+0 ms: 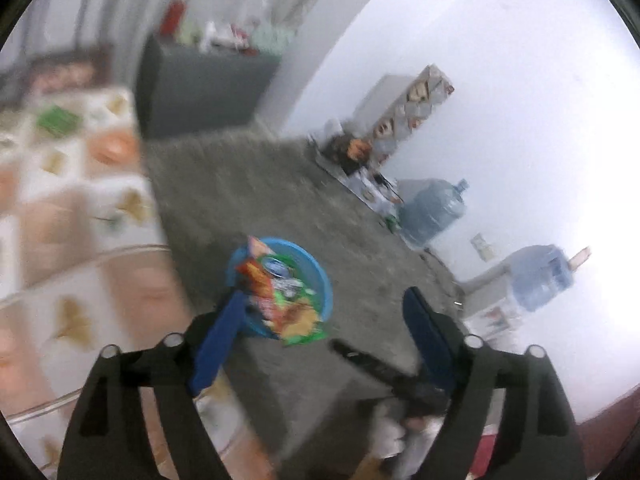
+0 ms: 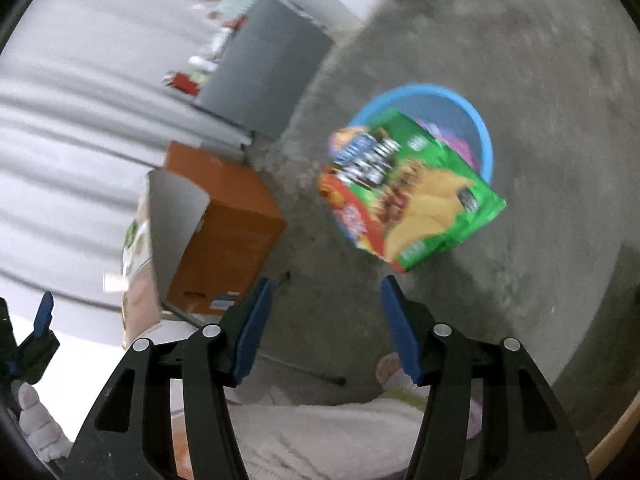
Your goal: Collect trash
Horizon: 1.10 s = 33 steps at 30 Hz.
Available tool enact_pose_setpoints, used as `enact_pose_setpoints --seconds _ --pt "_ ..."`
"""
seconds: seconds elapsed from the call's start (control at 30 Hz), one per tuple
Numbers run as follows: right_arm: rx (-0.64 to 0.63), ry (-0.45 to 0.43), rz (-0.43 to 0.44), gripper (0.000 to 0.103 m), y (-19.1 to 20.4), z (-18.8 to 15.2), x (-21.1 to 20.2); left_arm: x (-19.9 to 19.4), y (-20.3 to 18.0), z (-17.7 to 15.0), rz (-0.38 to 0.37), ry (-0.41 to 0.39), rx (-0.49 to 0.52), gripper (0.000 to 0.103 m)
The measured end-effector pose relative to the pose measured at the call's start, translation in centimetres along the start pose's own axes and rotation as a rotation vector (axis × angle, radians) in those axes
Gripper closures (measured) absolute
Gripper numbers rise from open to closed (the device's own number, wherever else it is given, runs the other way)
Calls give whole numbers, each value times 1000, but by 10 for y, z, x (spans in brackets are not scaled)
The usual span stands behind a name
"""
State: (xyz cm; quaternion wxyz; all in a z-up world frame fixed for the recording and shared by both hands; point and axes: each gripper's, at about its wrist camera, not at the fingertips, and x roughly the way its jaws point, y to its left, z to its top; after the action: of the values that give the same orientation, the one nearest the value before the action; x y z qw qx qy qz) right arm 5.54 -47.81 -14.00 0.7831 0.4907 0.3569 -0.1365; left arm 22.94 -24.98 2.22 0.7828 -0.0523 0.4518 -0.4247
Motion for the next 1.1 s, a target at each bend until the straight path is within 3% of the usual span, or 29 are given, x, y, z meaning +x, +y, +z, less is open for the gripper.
enact_pose_setpoints --seconds 0.1,0.2,0.27,0.33,0.47,0.67,0.77,0.83,1.0,1.1 --pt "-163 -83 -39 43 39 -18 -34 -45 -2 -24 135 -79 24 6" --pt "-328 -168 -66 29 78 -35 -65 -83 -4 -46 269 -156 23 6" --pt "-448 -242 -70 18 110 -52 -89 -104 -8 -61 328 -200 27 6" --pt "-544 -325 -66 7 138 -72 -113 -125 -9 -76 341 -239 34 6" --pt "-642 -418 -33 7 173 -101 -143 -158 -8 -98 420 -301 22 6" --pt "-728 -495 -73 7 212 -135 -163 -188 -6 -133 651 -365 13 6" --pt "-782 -479 -149 7 222 -150 -165 -189 -1 -149 734 -345 11 6" --pt "-816 -421 -241 7 225 -159 -156 -185 3 -161 787 -317 -6 6" --pt "-861 -278 -364 7 208 -183 -131 -174 15 -184 810 -244 -74 6" --pt "-840 -244 -395 7 198 -190 -124 -172 23 -192 807 -228 -132 6"
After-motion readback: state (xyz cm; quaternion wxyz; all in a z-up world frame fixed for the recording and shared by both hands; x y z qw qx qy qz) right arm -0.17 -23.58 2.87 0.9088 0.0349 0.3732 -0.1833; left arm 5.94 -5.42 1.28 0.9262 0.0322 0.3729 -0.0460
